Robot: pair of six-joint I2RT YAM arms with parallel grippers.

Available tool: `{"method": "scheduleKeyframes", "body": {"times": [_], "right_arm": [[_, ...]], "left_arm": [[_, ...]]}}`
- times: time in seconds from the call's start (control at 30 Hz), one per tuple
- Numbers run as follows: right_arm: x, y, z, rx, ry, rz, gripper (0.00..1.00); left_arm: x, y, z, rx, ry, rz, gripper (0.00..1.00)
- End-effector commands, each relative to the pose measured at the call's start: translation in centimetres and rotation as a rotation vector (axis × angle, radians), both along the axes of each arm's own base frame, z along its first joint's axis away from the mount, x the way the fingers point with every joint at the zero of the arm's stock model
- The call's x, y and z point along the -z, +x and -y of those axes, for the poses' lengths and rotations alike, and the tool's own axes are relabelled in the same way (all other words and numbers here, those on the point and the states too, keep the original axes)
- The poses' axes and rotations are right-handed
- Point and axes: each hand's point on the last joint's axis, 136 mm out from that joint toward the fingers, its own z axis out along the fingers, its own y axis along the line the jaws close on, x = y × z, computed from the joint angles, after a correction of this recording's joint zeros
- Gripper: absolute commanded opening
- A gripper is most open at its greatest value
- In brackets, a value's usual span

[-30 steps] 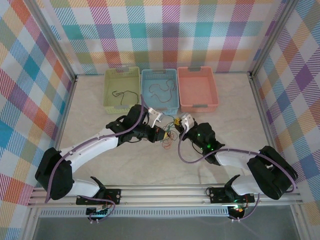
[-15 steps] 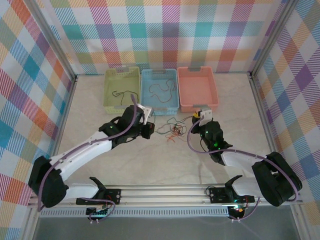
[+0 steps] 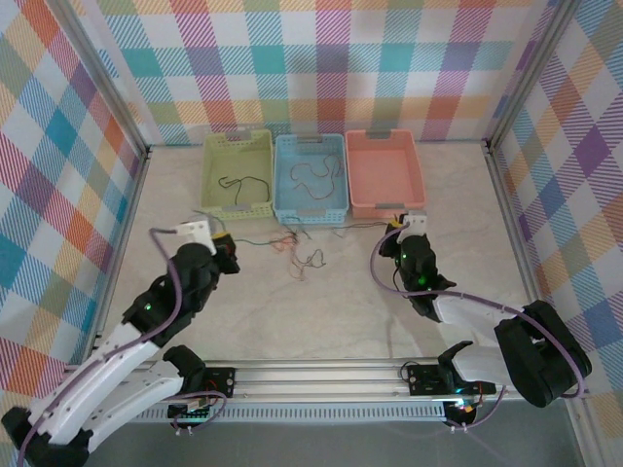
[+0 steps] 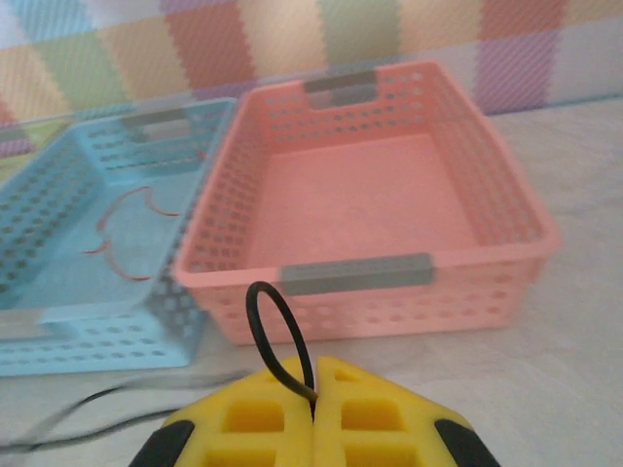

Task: Untangle the cables

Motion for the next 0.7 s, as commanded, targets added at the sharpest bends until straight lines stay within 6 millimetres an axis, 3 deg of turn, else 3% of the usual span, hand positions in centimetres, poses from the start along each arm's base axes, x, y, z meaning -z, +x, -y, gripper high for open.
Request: {"method": "scheduleKeyframes", "body": {"times": [0.0, 0.13, 0.33, 0.53, 0.67], "right_arm": [[0.7, -0.2, 3.2, 0.173, 0.026, -0.033, 0.00], [1.6, -0.3, 4.8, 0.257, 0.048, -0.073, 0.00], [1.1, -0.1, 4.0, 0.206, 0.061, -0.061, 0.00], [0.4, 0.3, 1.1, 0.042, 0.061, -0.055, 0.00], [-1.0, -0.3, -2.9, -0.203, 0.063, -0.031, 0.00]], "left_arm": [[-1.1, -0.5, -3.3, -0.154, -0.058, 0.078, 0.00], [-1.3, -0.9, -4.1, -0.182, -0.082, 0.097, 0.00], [-1.3, 0.0, -2.2, -0.100, -0.078, 0.083, 0.00], [-1.3, 0.6, 2.5, 0.132, -0.084, 0.078, 0.00], [-0.9, 1.0, 6.7, 0.326, -0.096, 0.046, 0.00]]}}
